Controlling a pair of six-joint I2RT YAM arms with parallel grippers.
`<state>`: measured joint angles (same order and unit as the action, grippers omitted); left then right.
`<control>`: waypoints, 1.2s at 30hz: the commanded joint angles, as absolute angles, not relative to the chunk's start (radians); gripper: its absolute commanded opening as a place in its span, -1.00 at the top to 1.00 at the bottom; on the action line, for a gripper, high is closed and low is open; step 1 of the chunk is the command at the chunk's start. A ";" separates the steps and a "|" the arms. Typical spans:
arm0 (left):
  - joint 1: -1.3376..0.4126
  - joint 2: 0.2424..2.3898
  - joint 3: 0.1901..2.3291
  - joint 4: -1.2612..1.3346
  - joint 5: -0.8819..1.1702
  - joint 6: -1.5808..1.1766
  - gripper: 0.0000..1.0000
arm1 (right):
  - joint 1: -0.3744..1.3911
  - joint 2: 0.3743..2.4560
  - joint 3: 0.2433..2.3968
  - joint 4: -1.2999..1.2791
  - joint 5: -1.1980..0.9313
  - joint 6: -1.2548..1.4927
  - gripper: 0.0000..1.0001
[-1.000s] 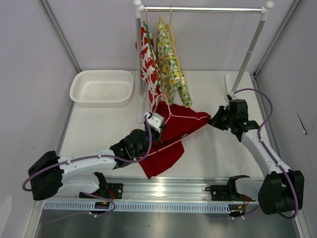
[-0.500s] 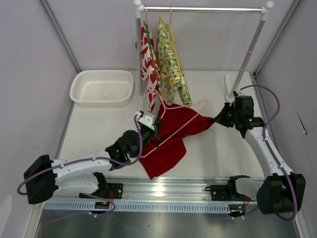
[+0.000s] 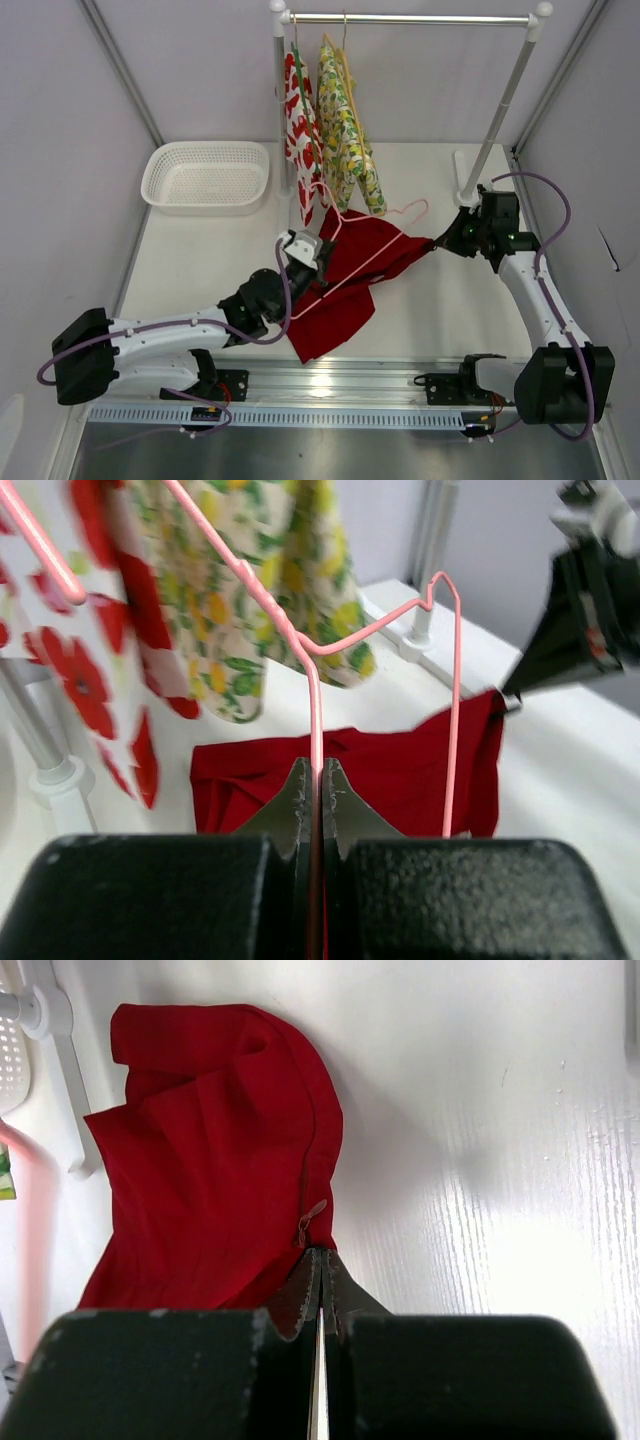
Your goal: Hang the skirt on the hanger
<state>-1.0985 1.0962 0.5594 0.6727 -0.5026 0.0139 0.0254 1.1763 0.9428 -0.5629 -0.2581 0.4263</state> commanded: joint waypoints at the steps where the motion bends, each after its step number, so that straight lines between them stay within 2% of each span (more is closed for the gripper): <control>1: -1.173 1.129 0.552 0.767 -0.529 0.145 1.00 | 0.009 1.195 0.970 -0.509 -0.296 0.439 1.00; 5: -1.213 1.163 0.520 0.840 -0.545 0.215 1.00 | -0.049 1.219 0.933 -0.463 -0.342 0.452 1.00; 22: -1.242 1.305 0.468 1.055 -0.545 0.535 1.00 | -0.069 1.224 0.851 -0.400 -0.373 0.456 1.00; 36: -1.301 1.333 0.457 1.068 -0.566 0.618 1.00 | -0.080 1.239 0.853 -0.391 -0.374 0.454 1.00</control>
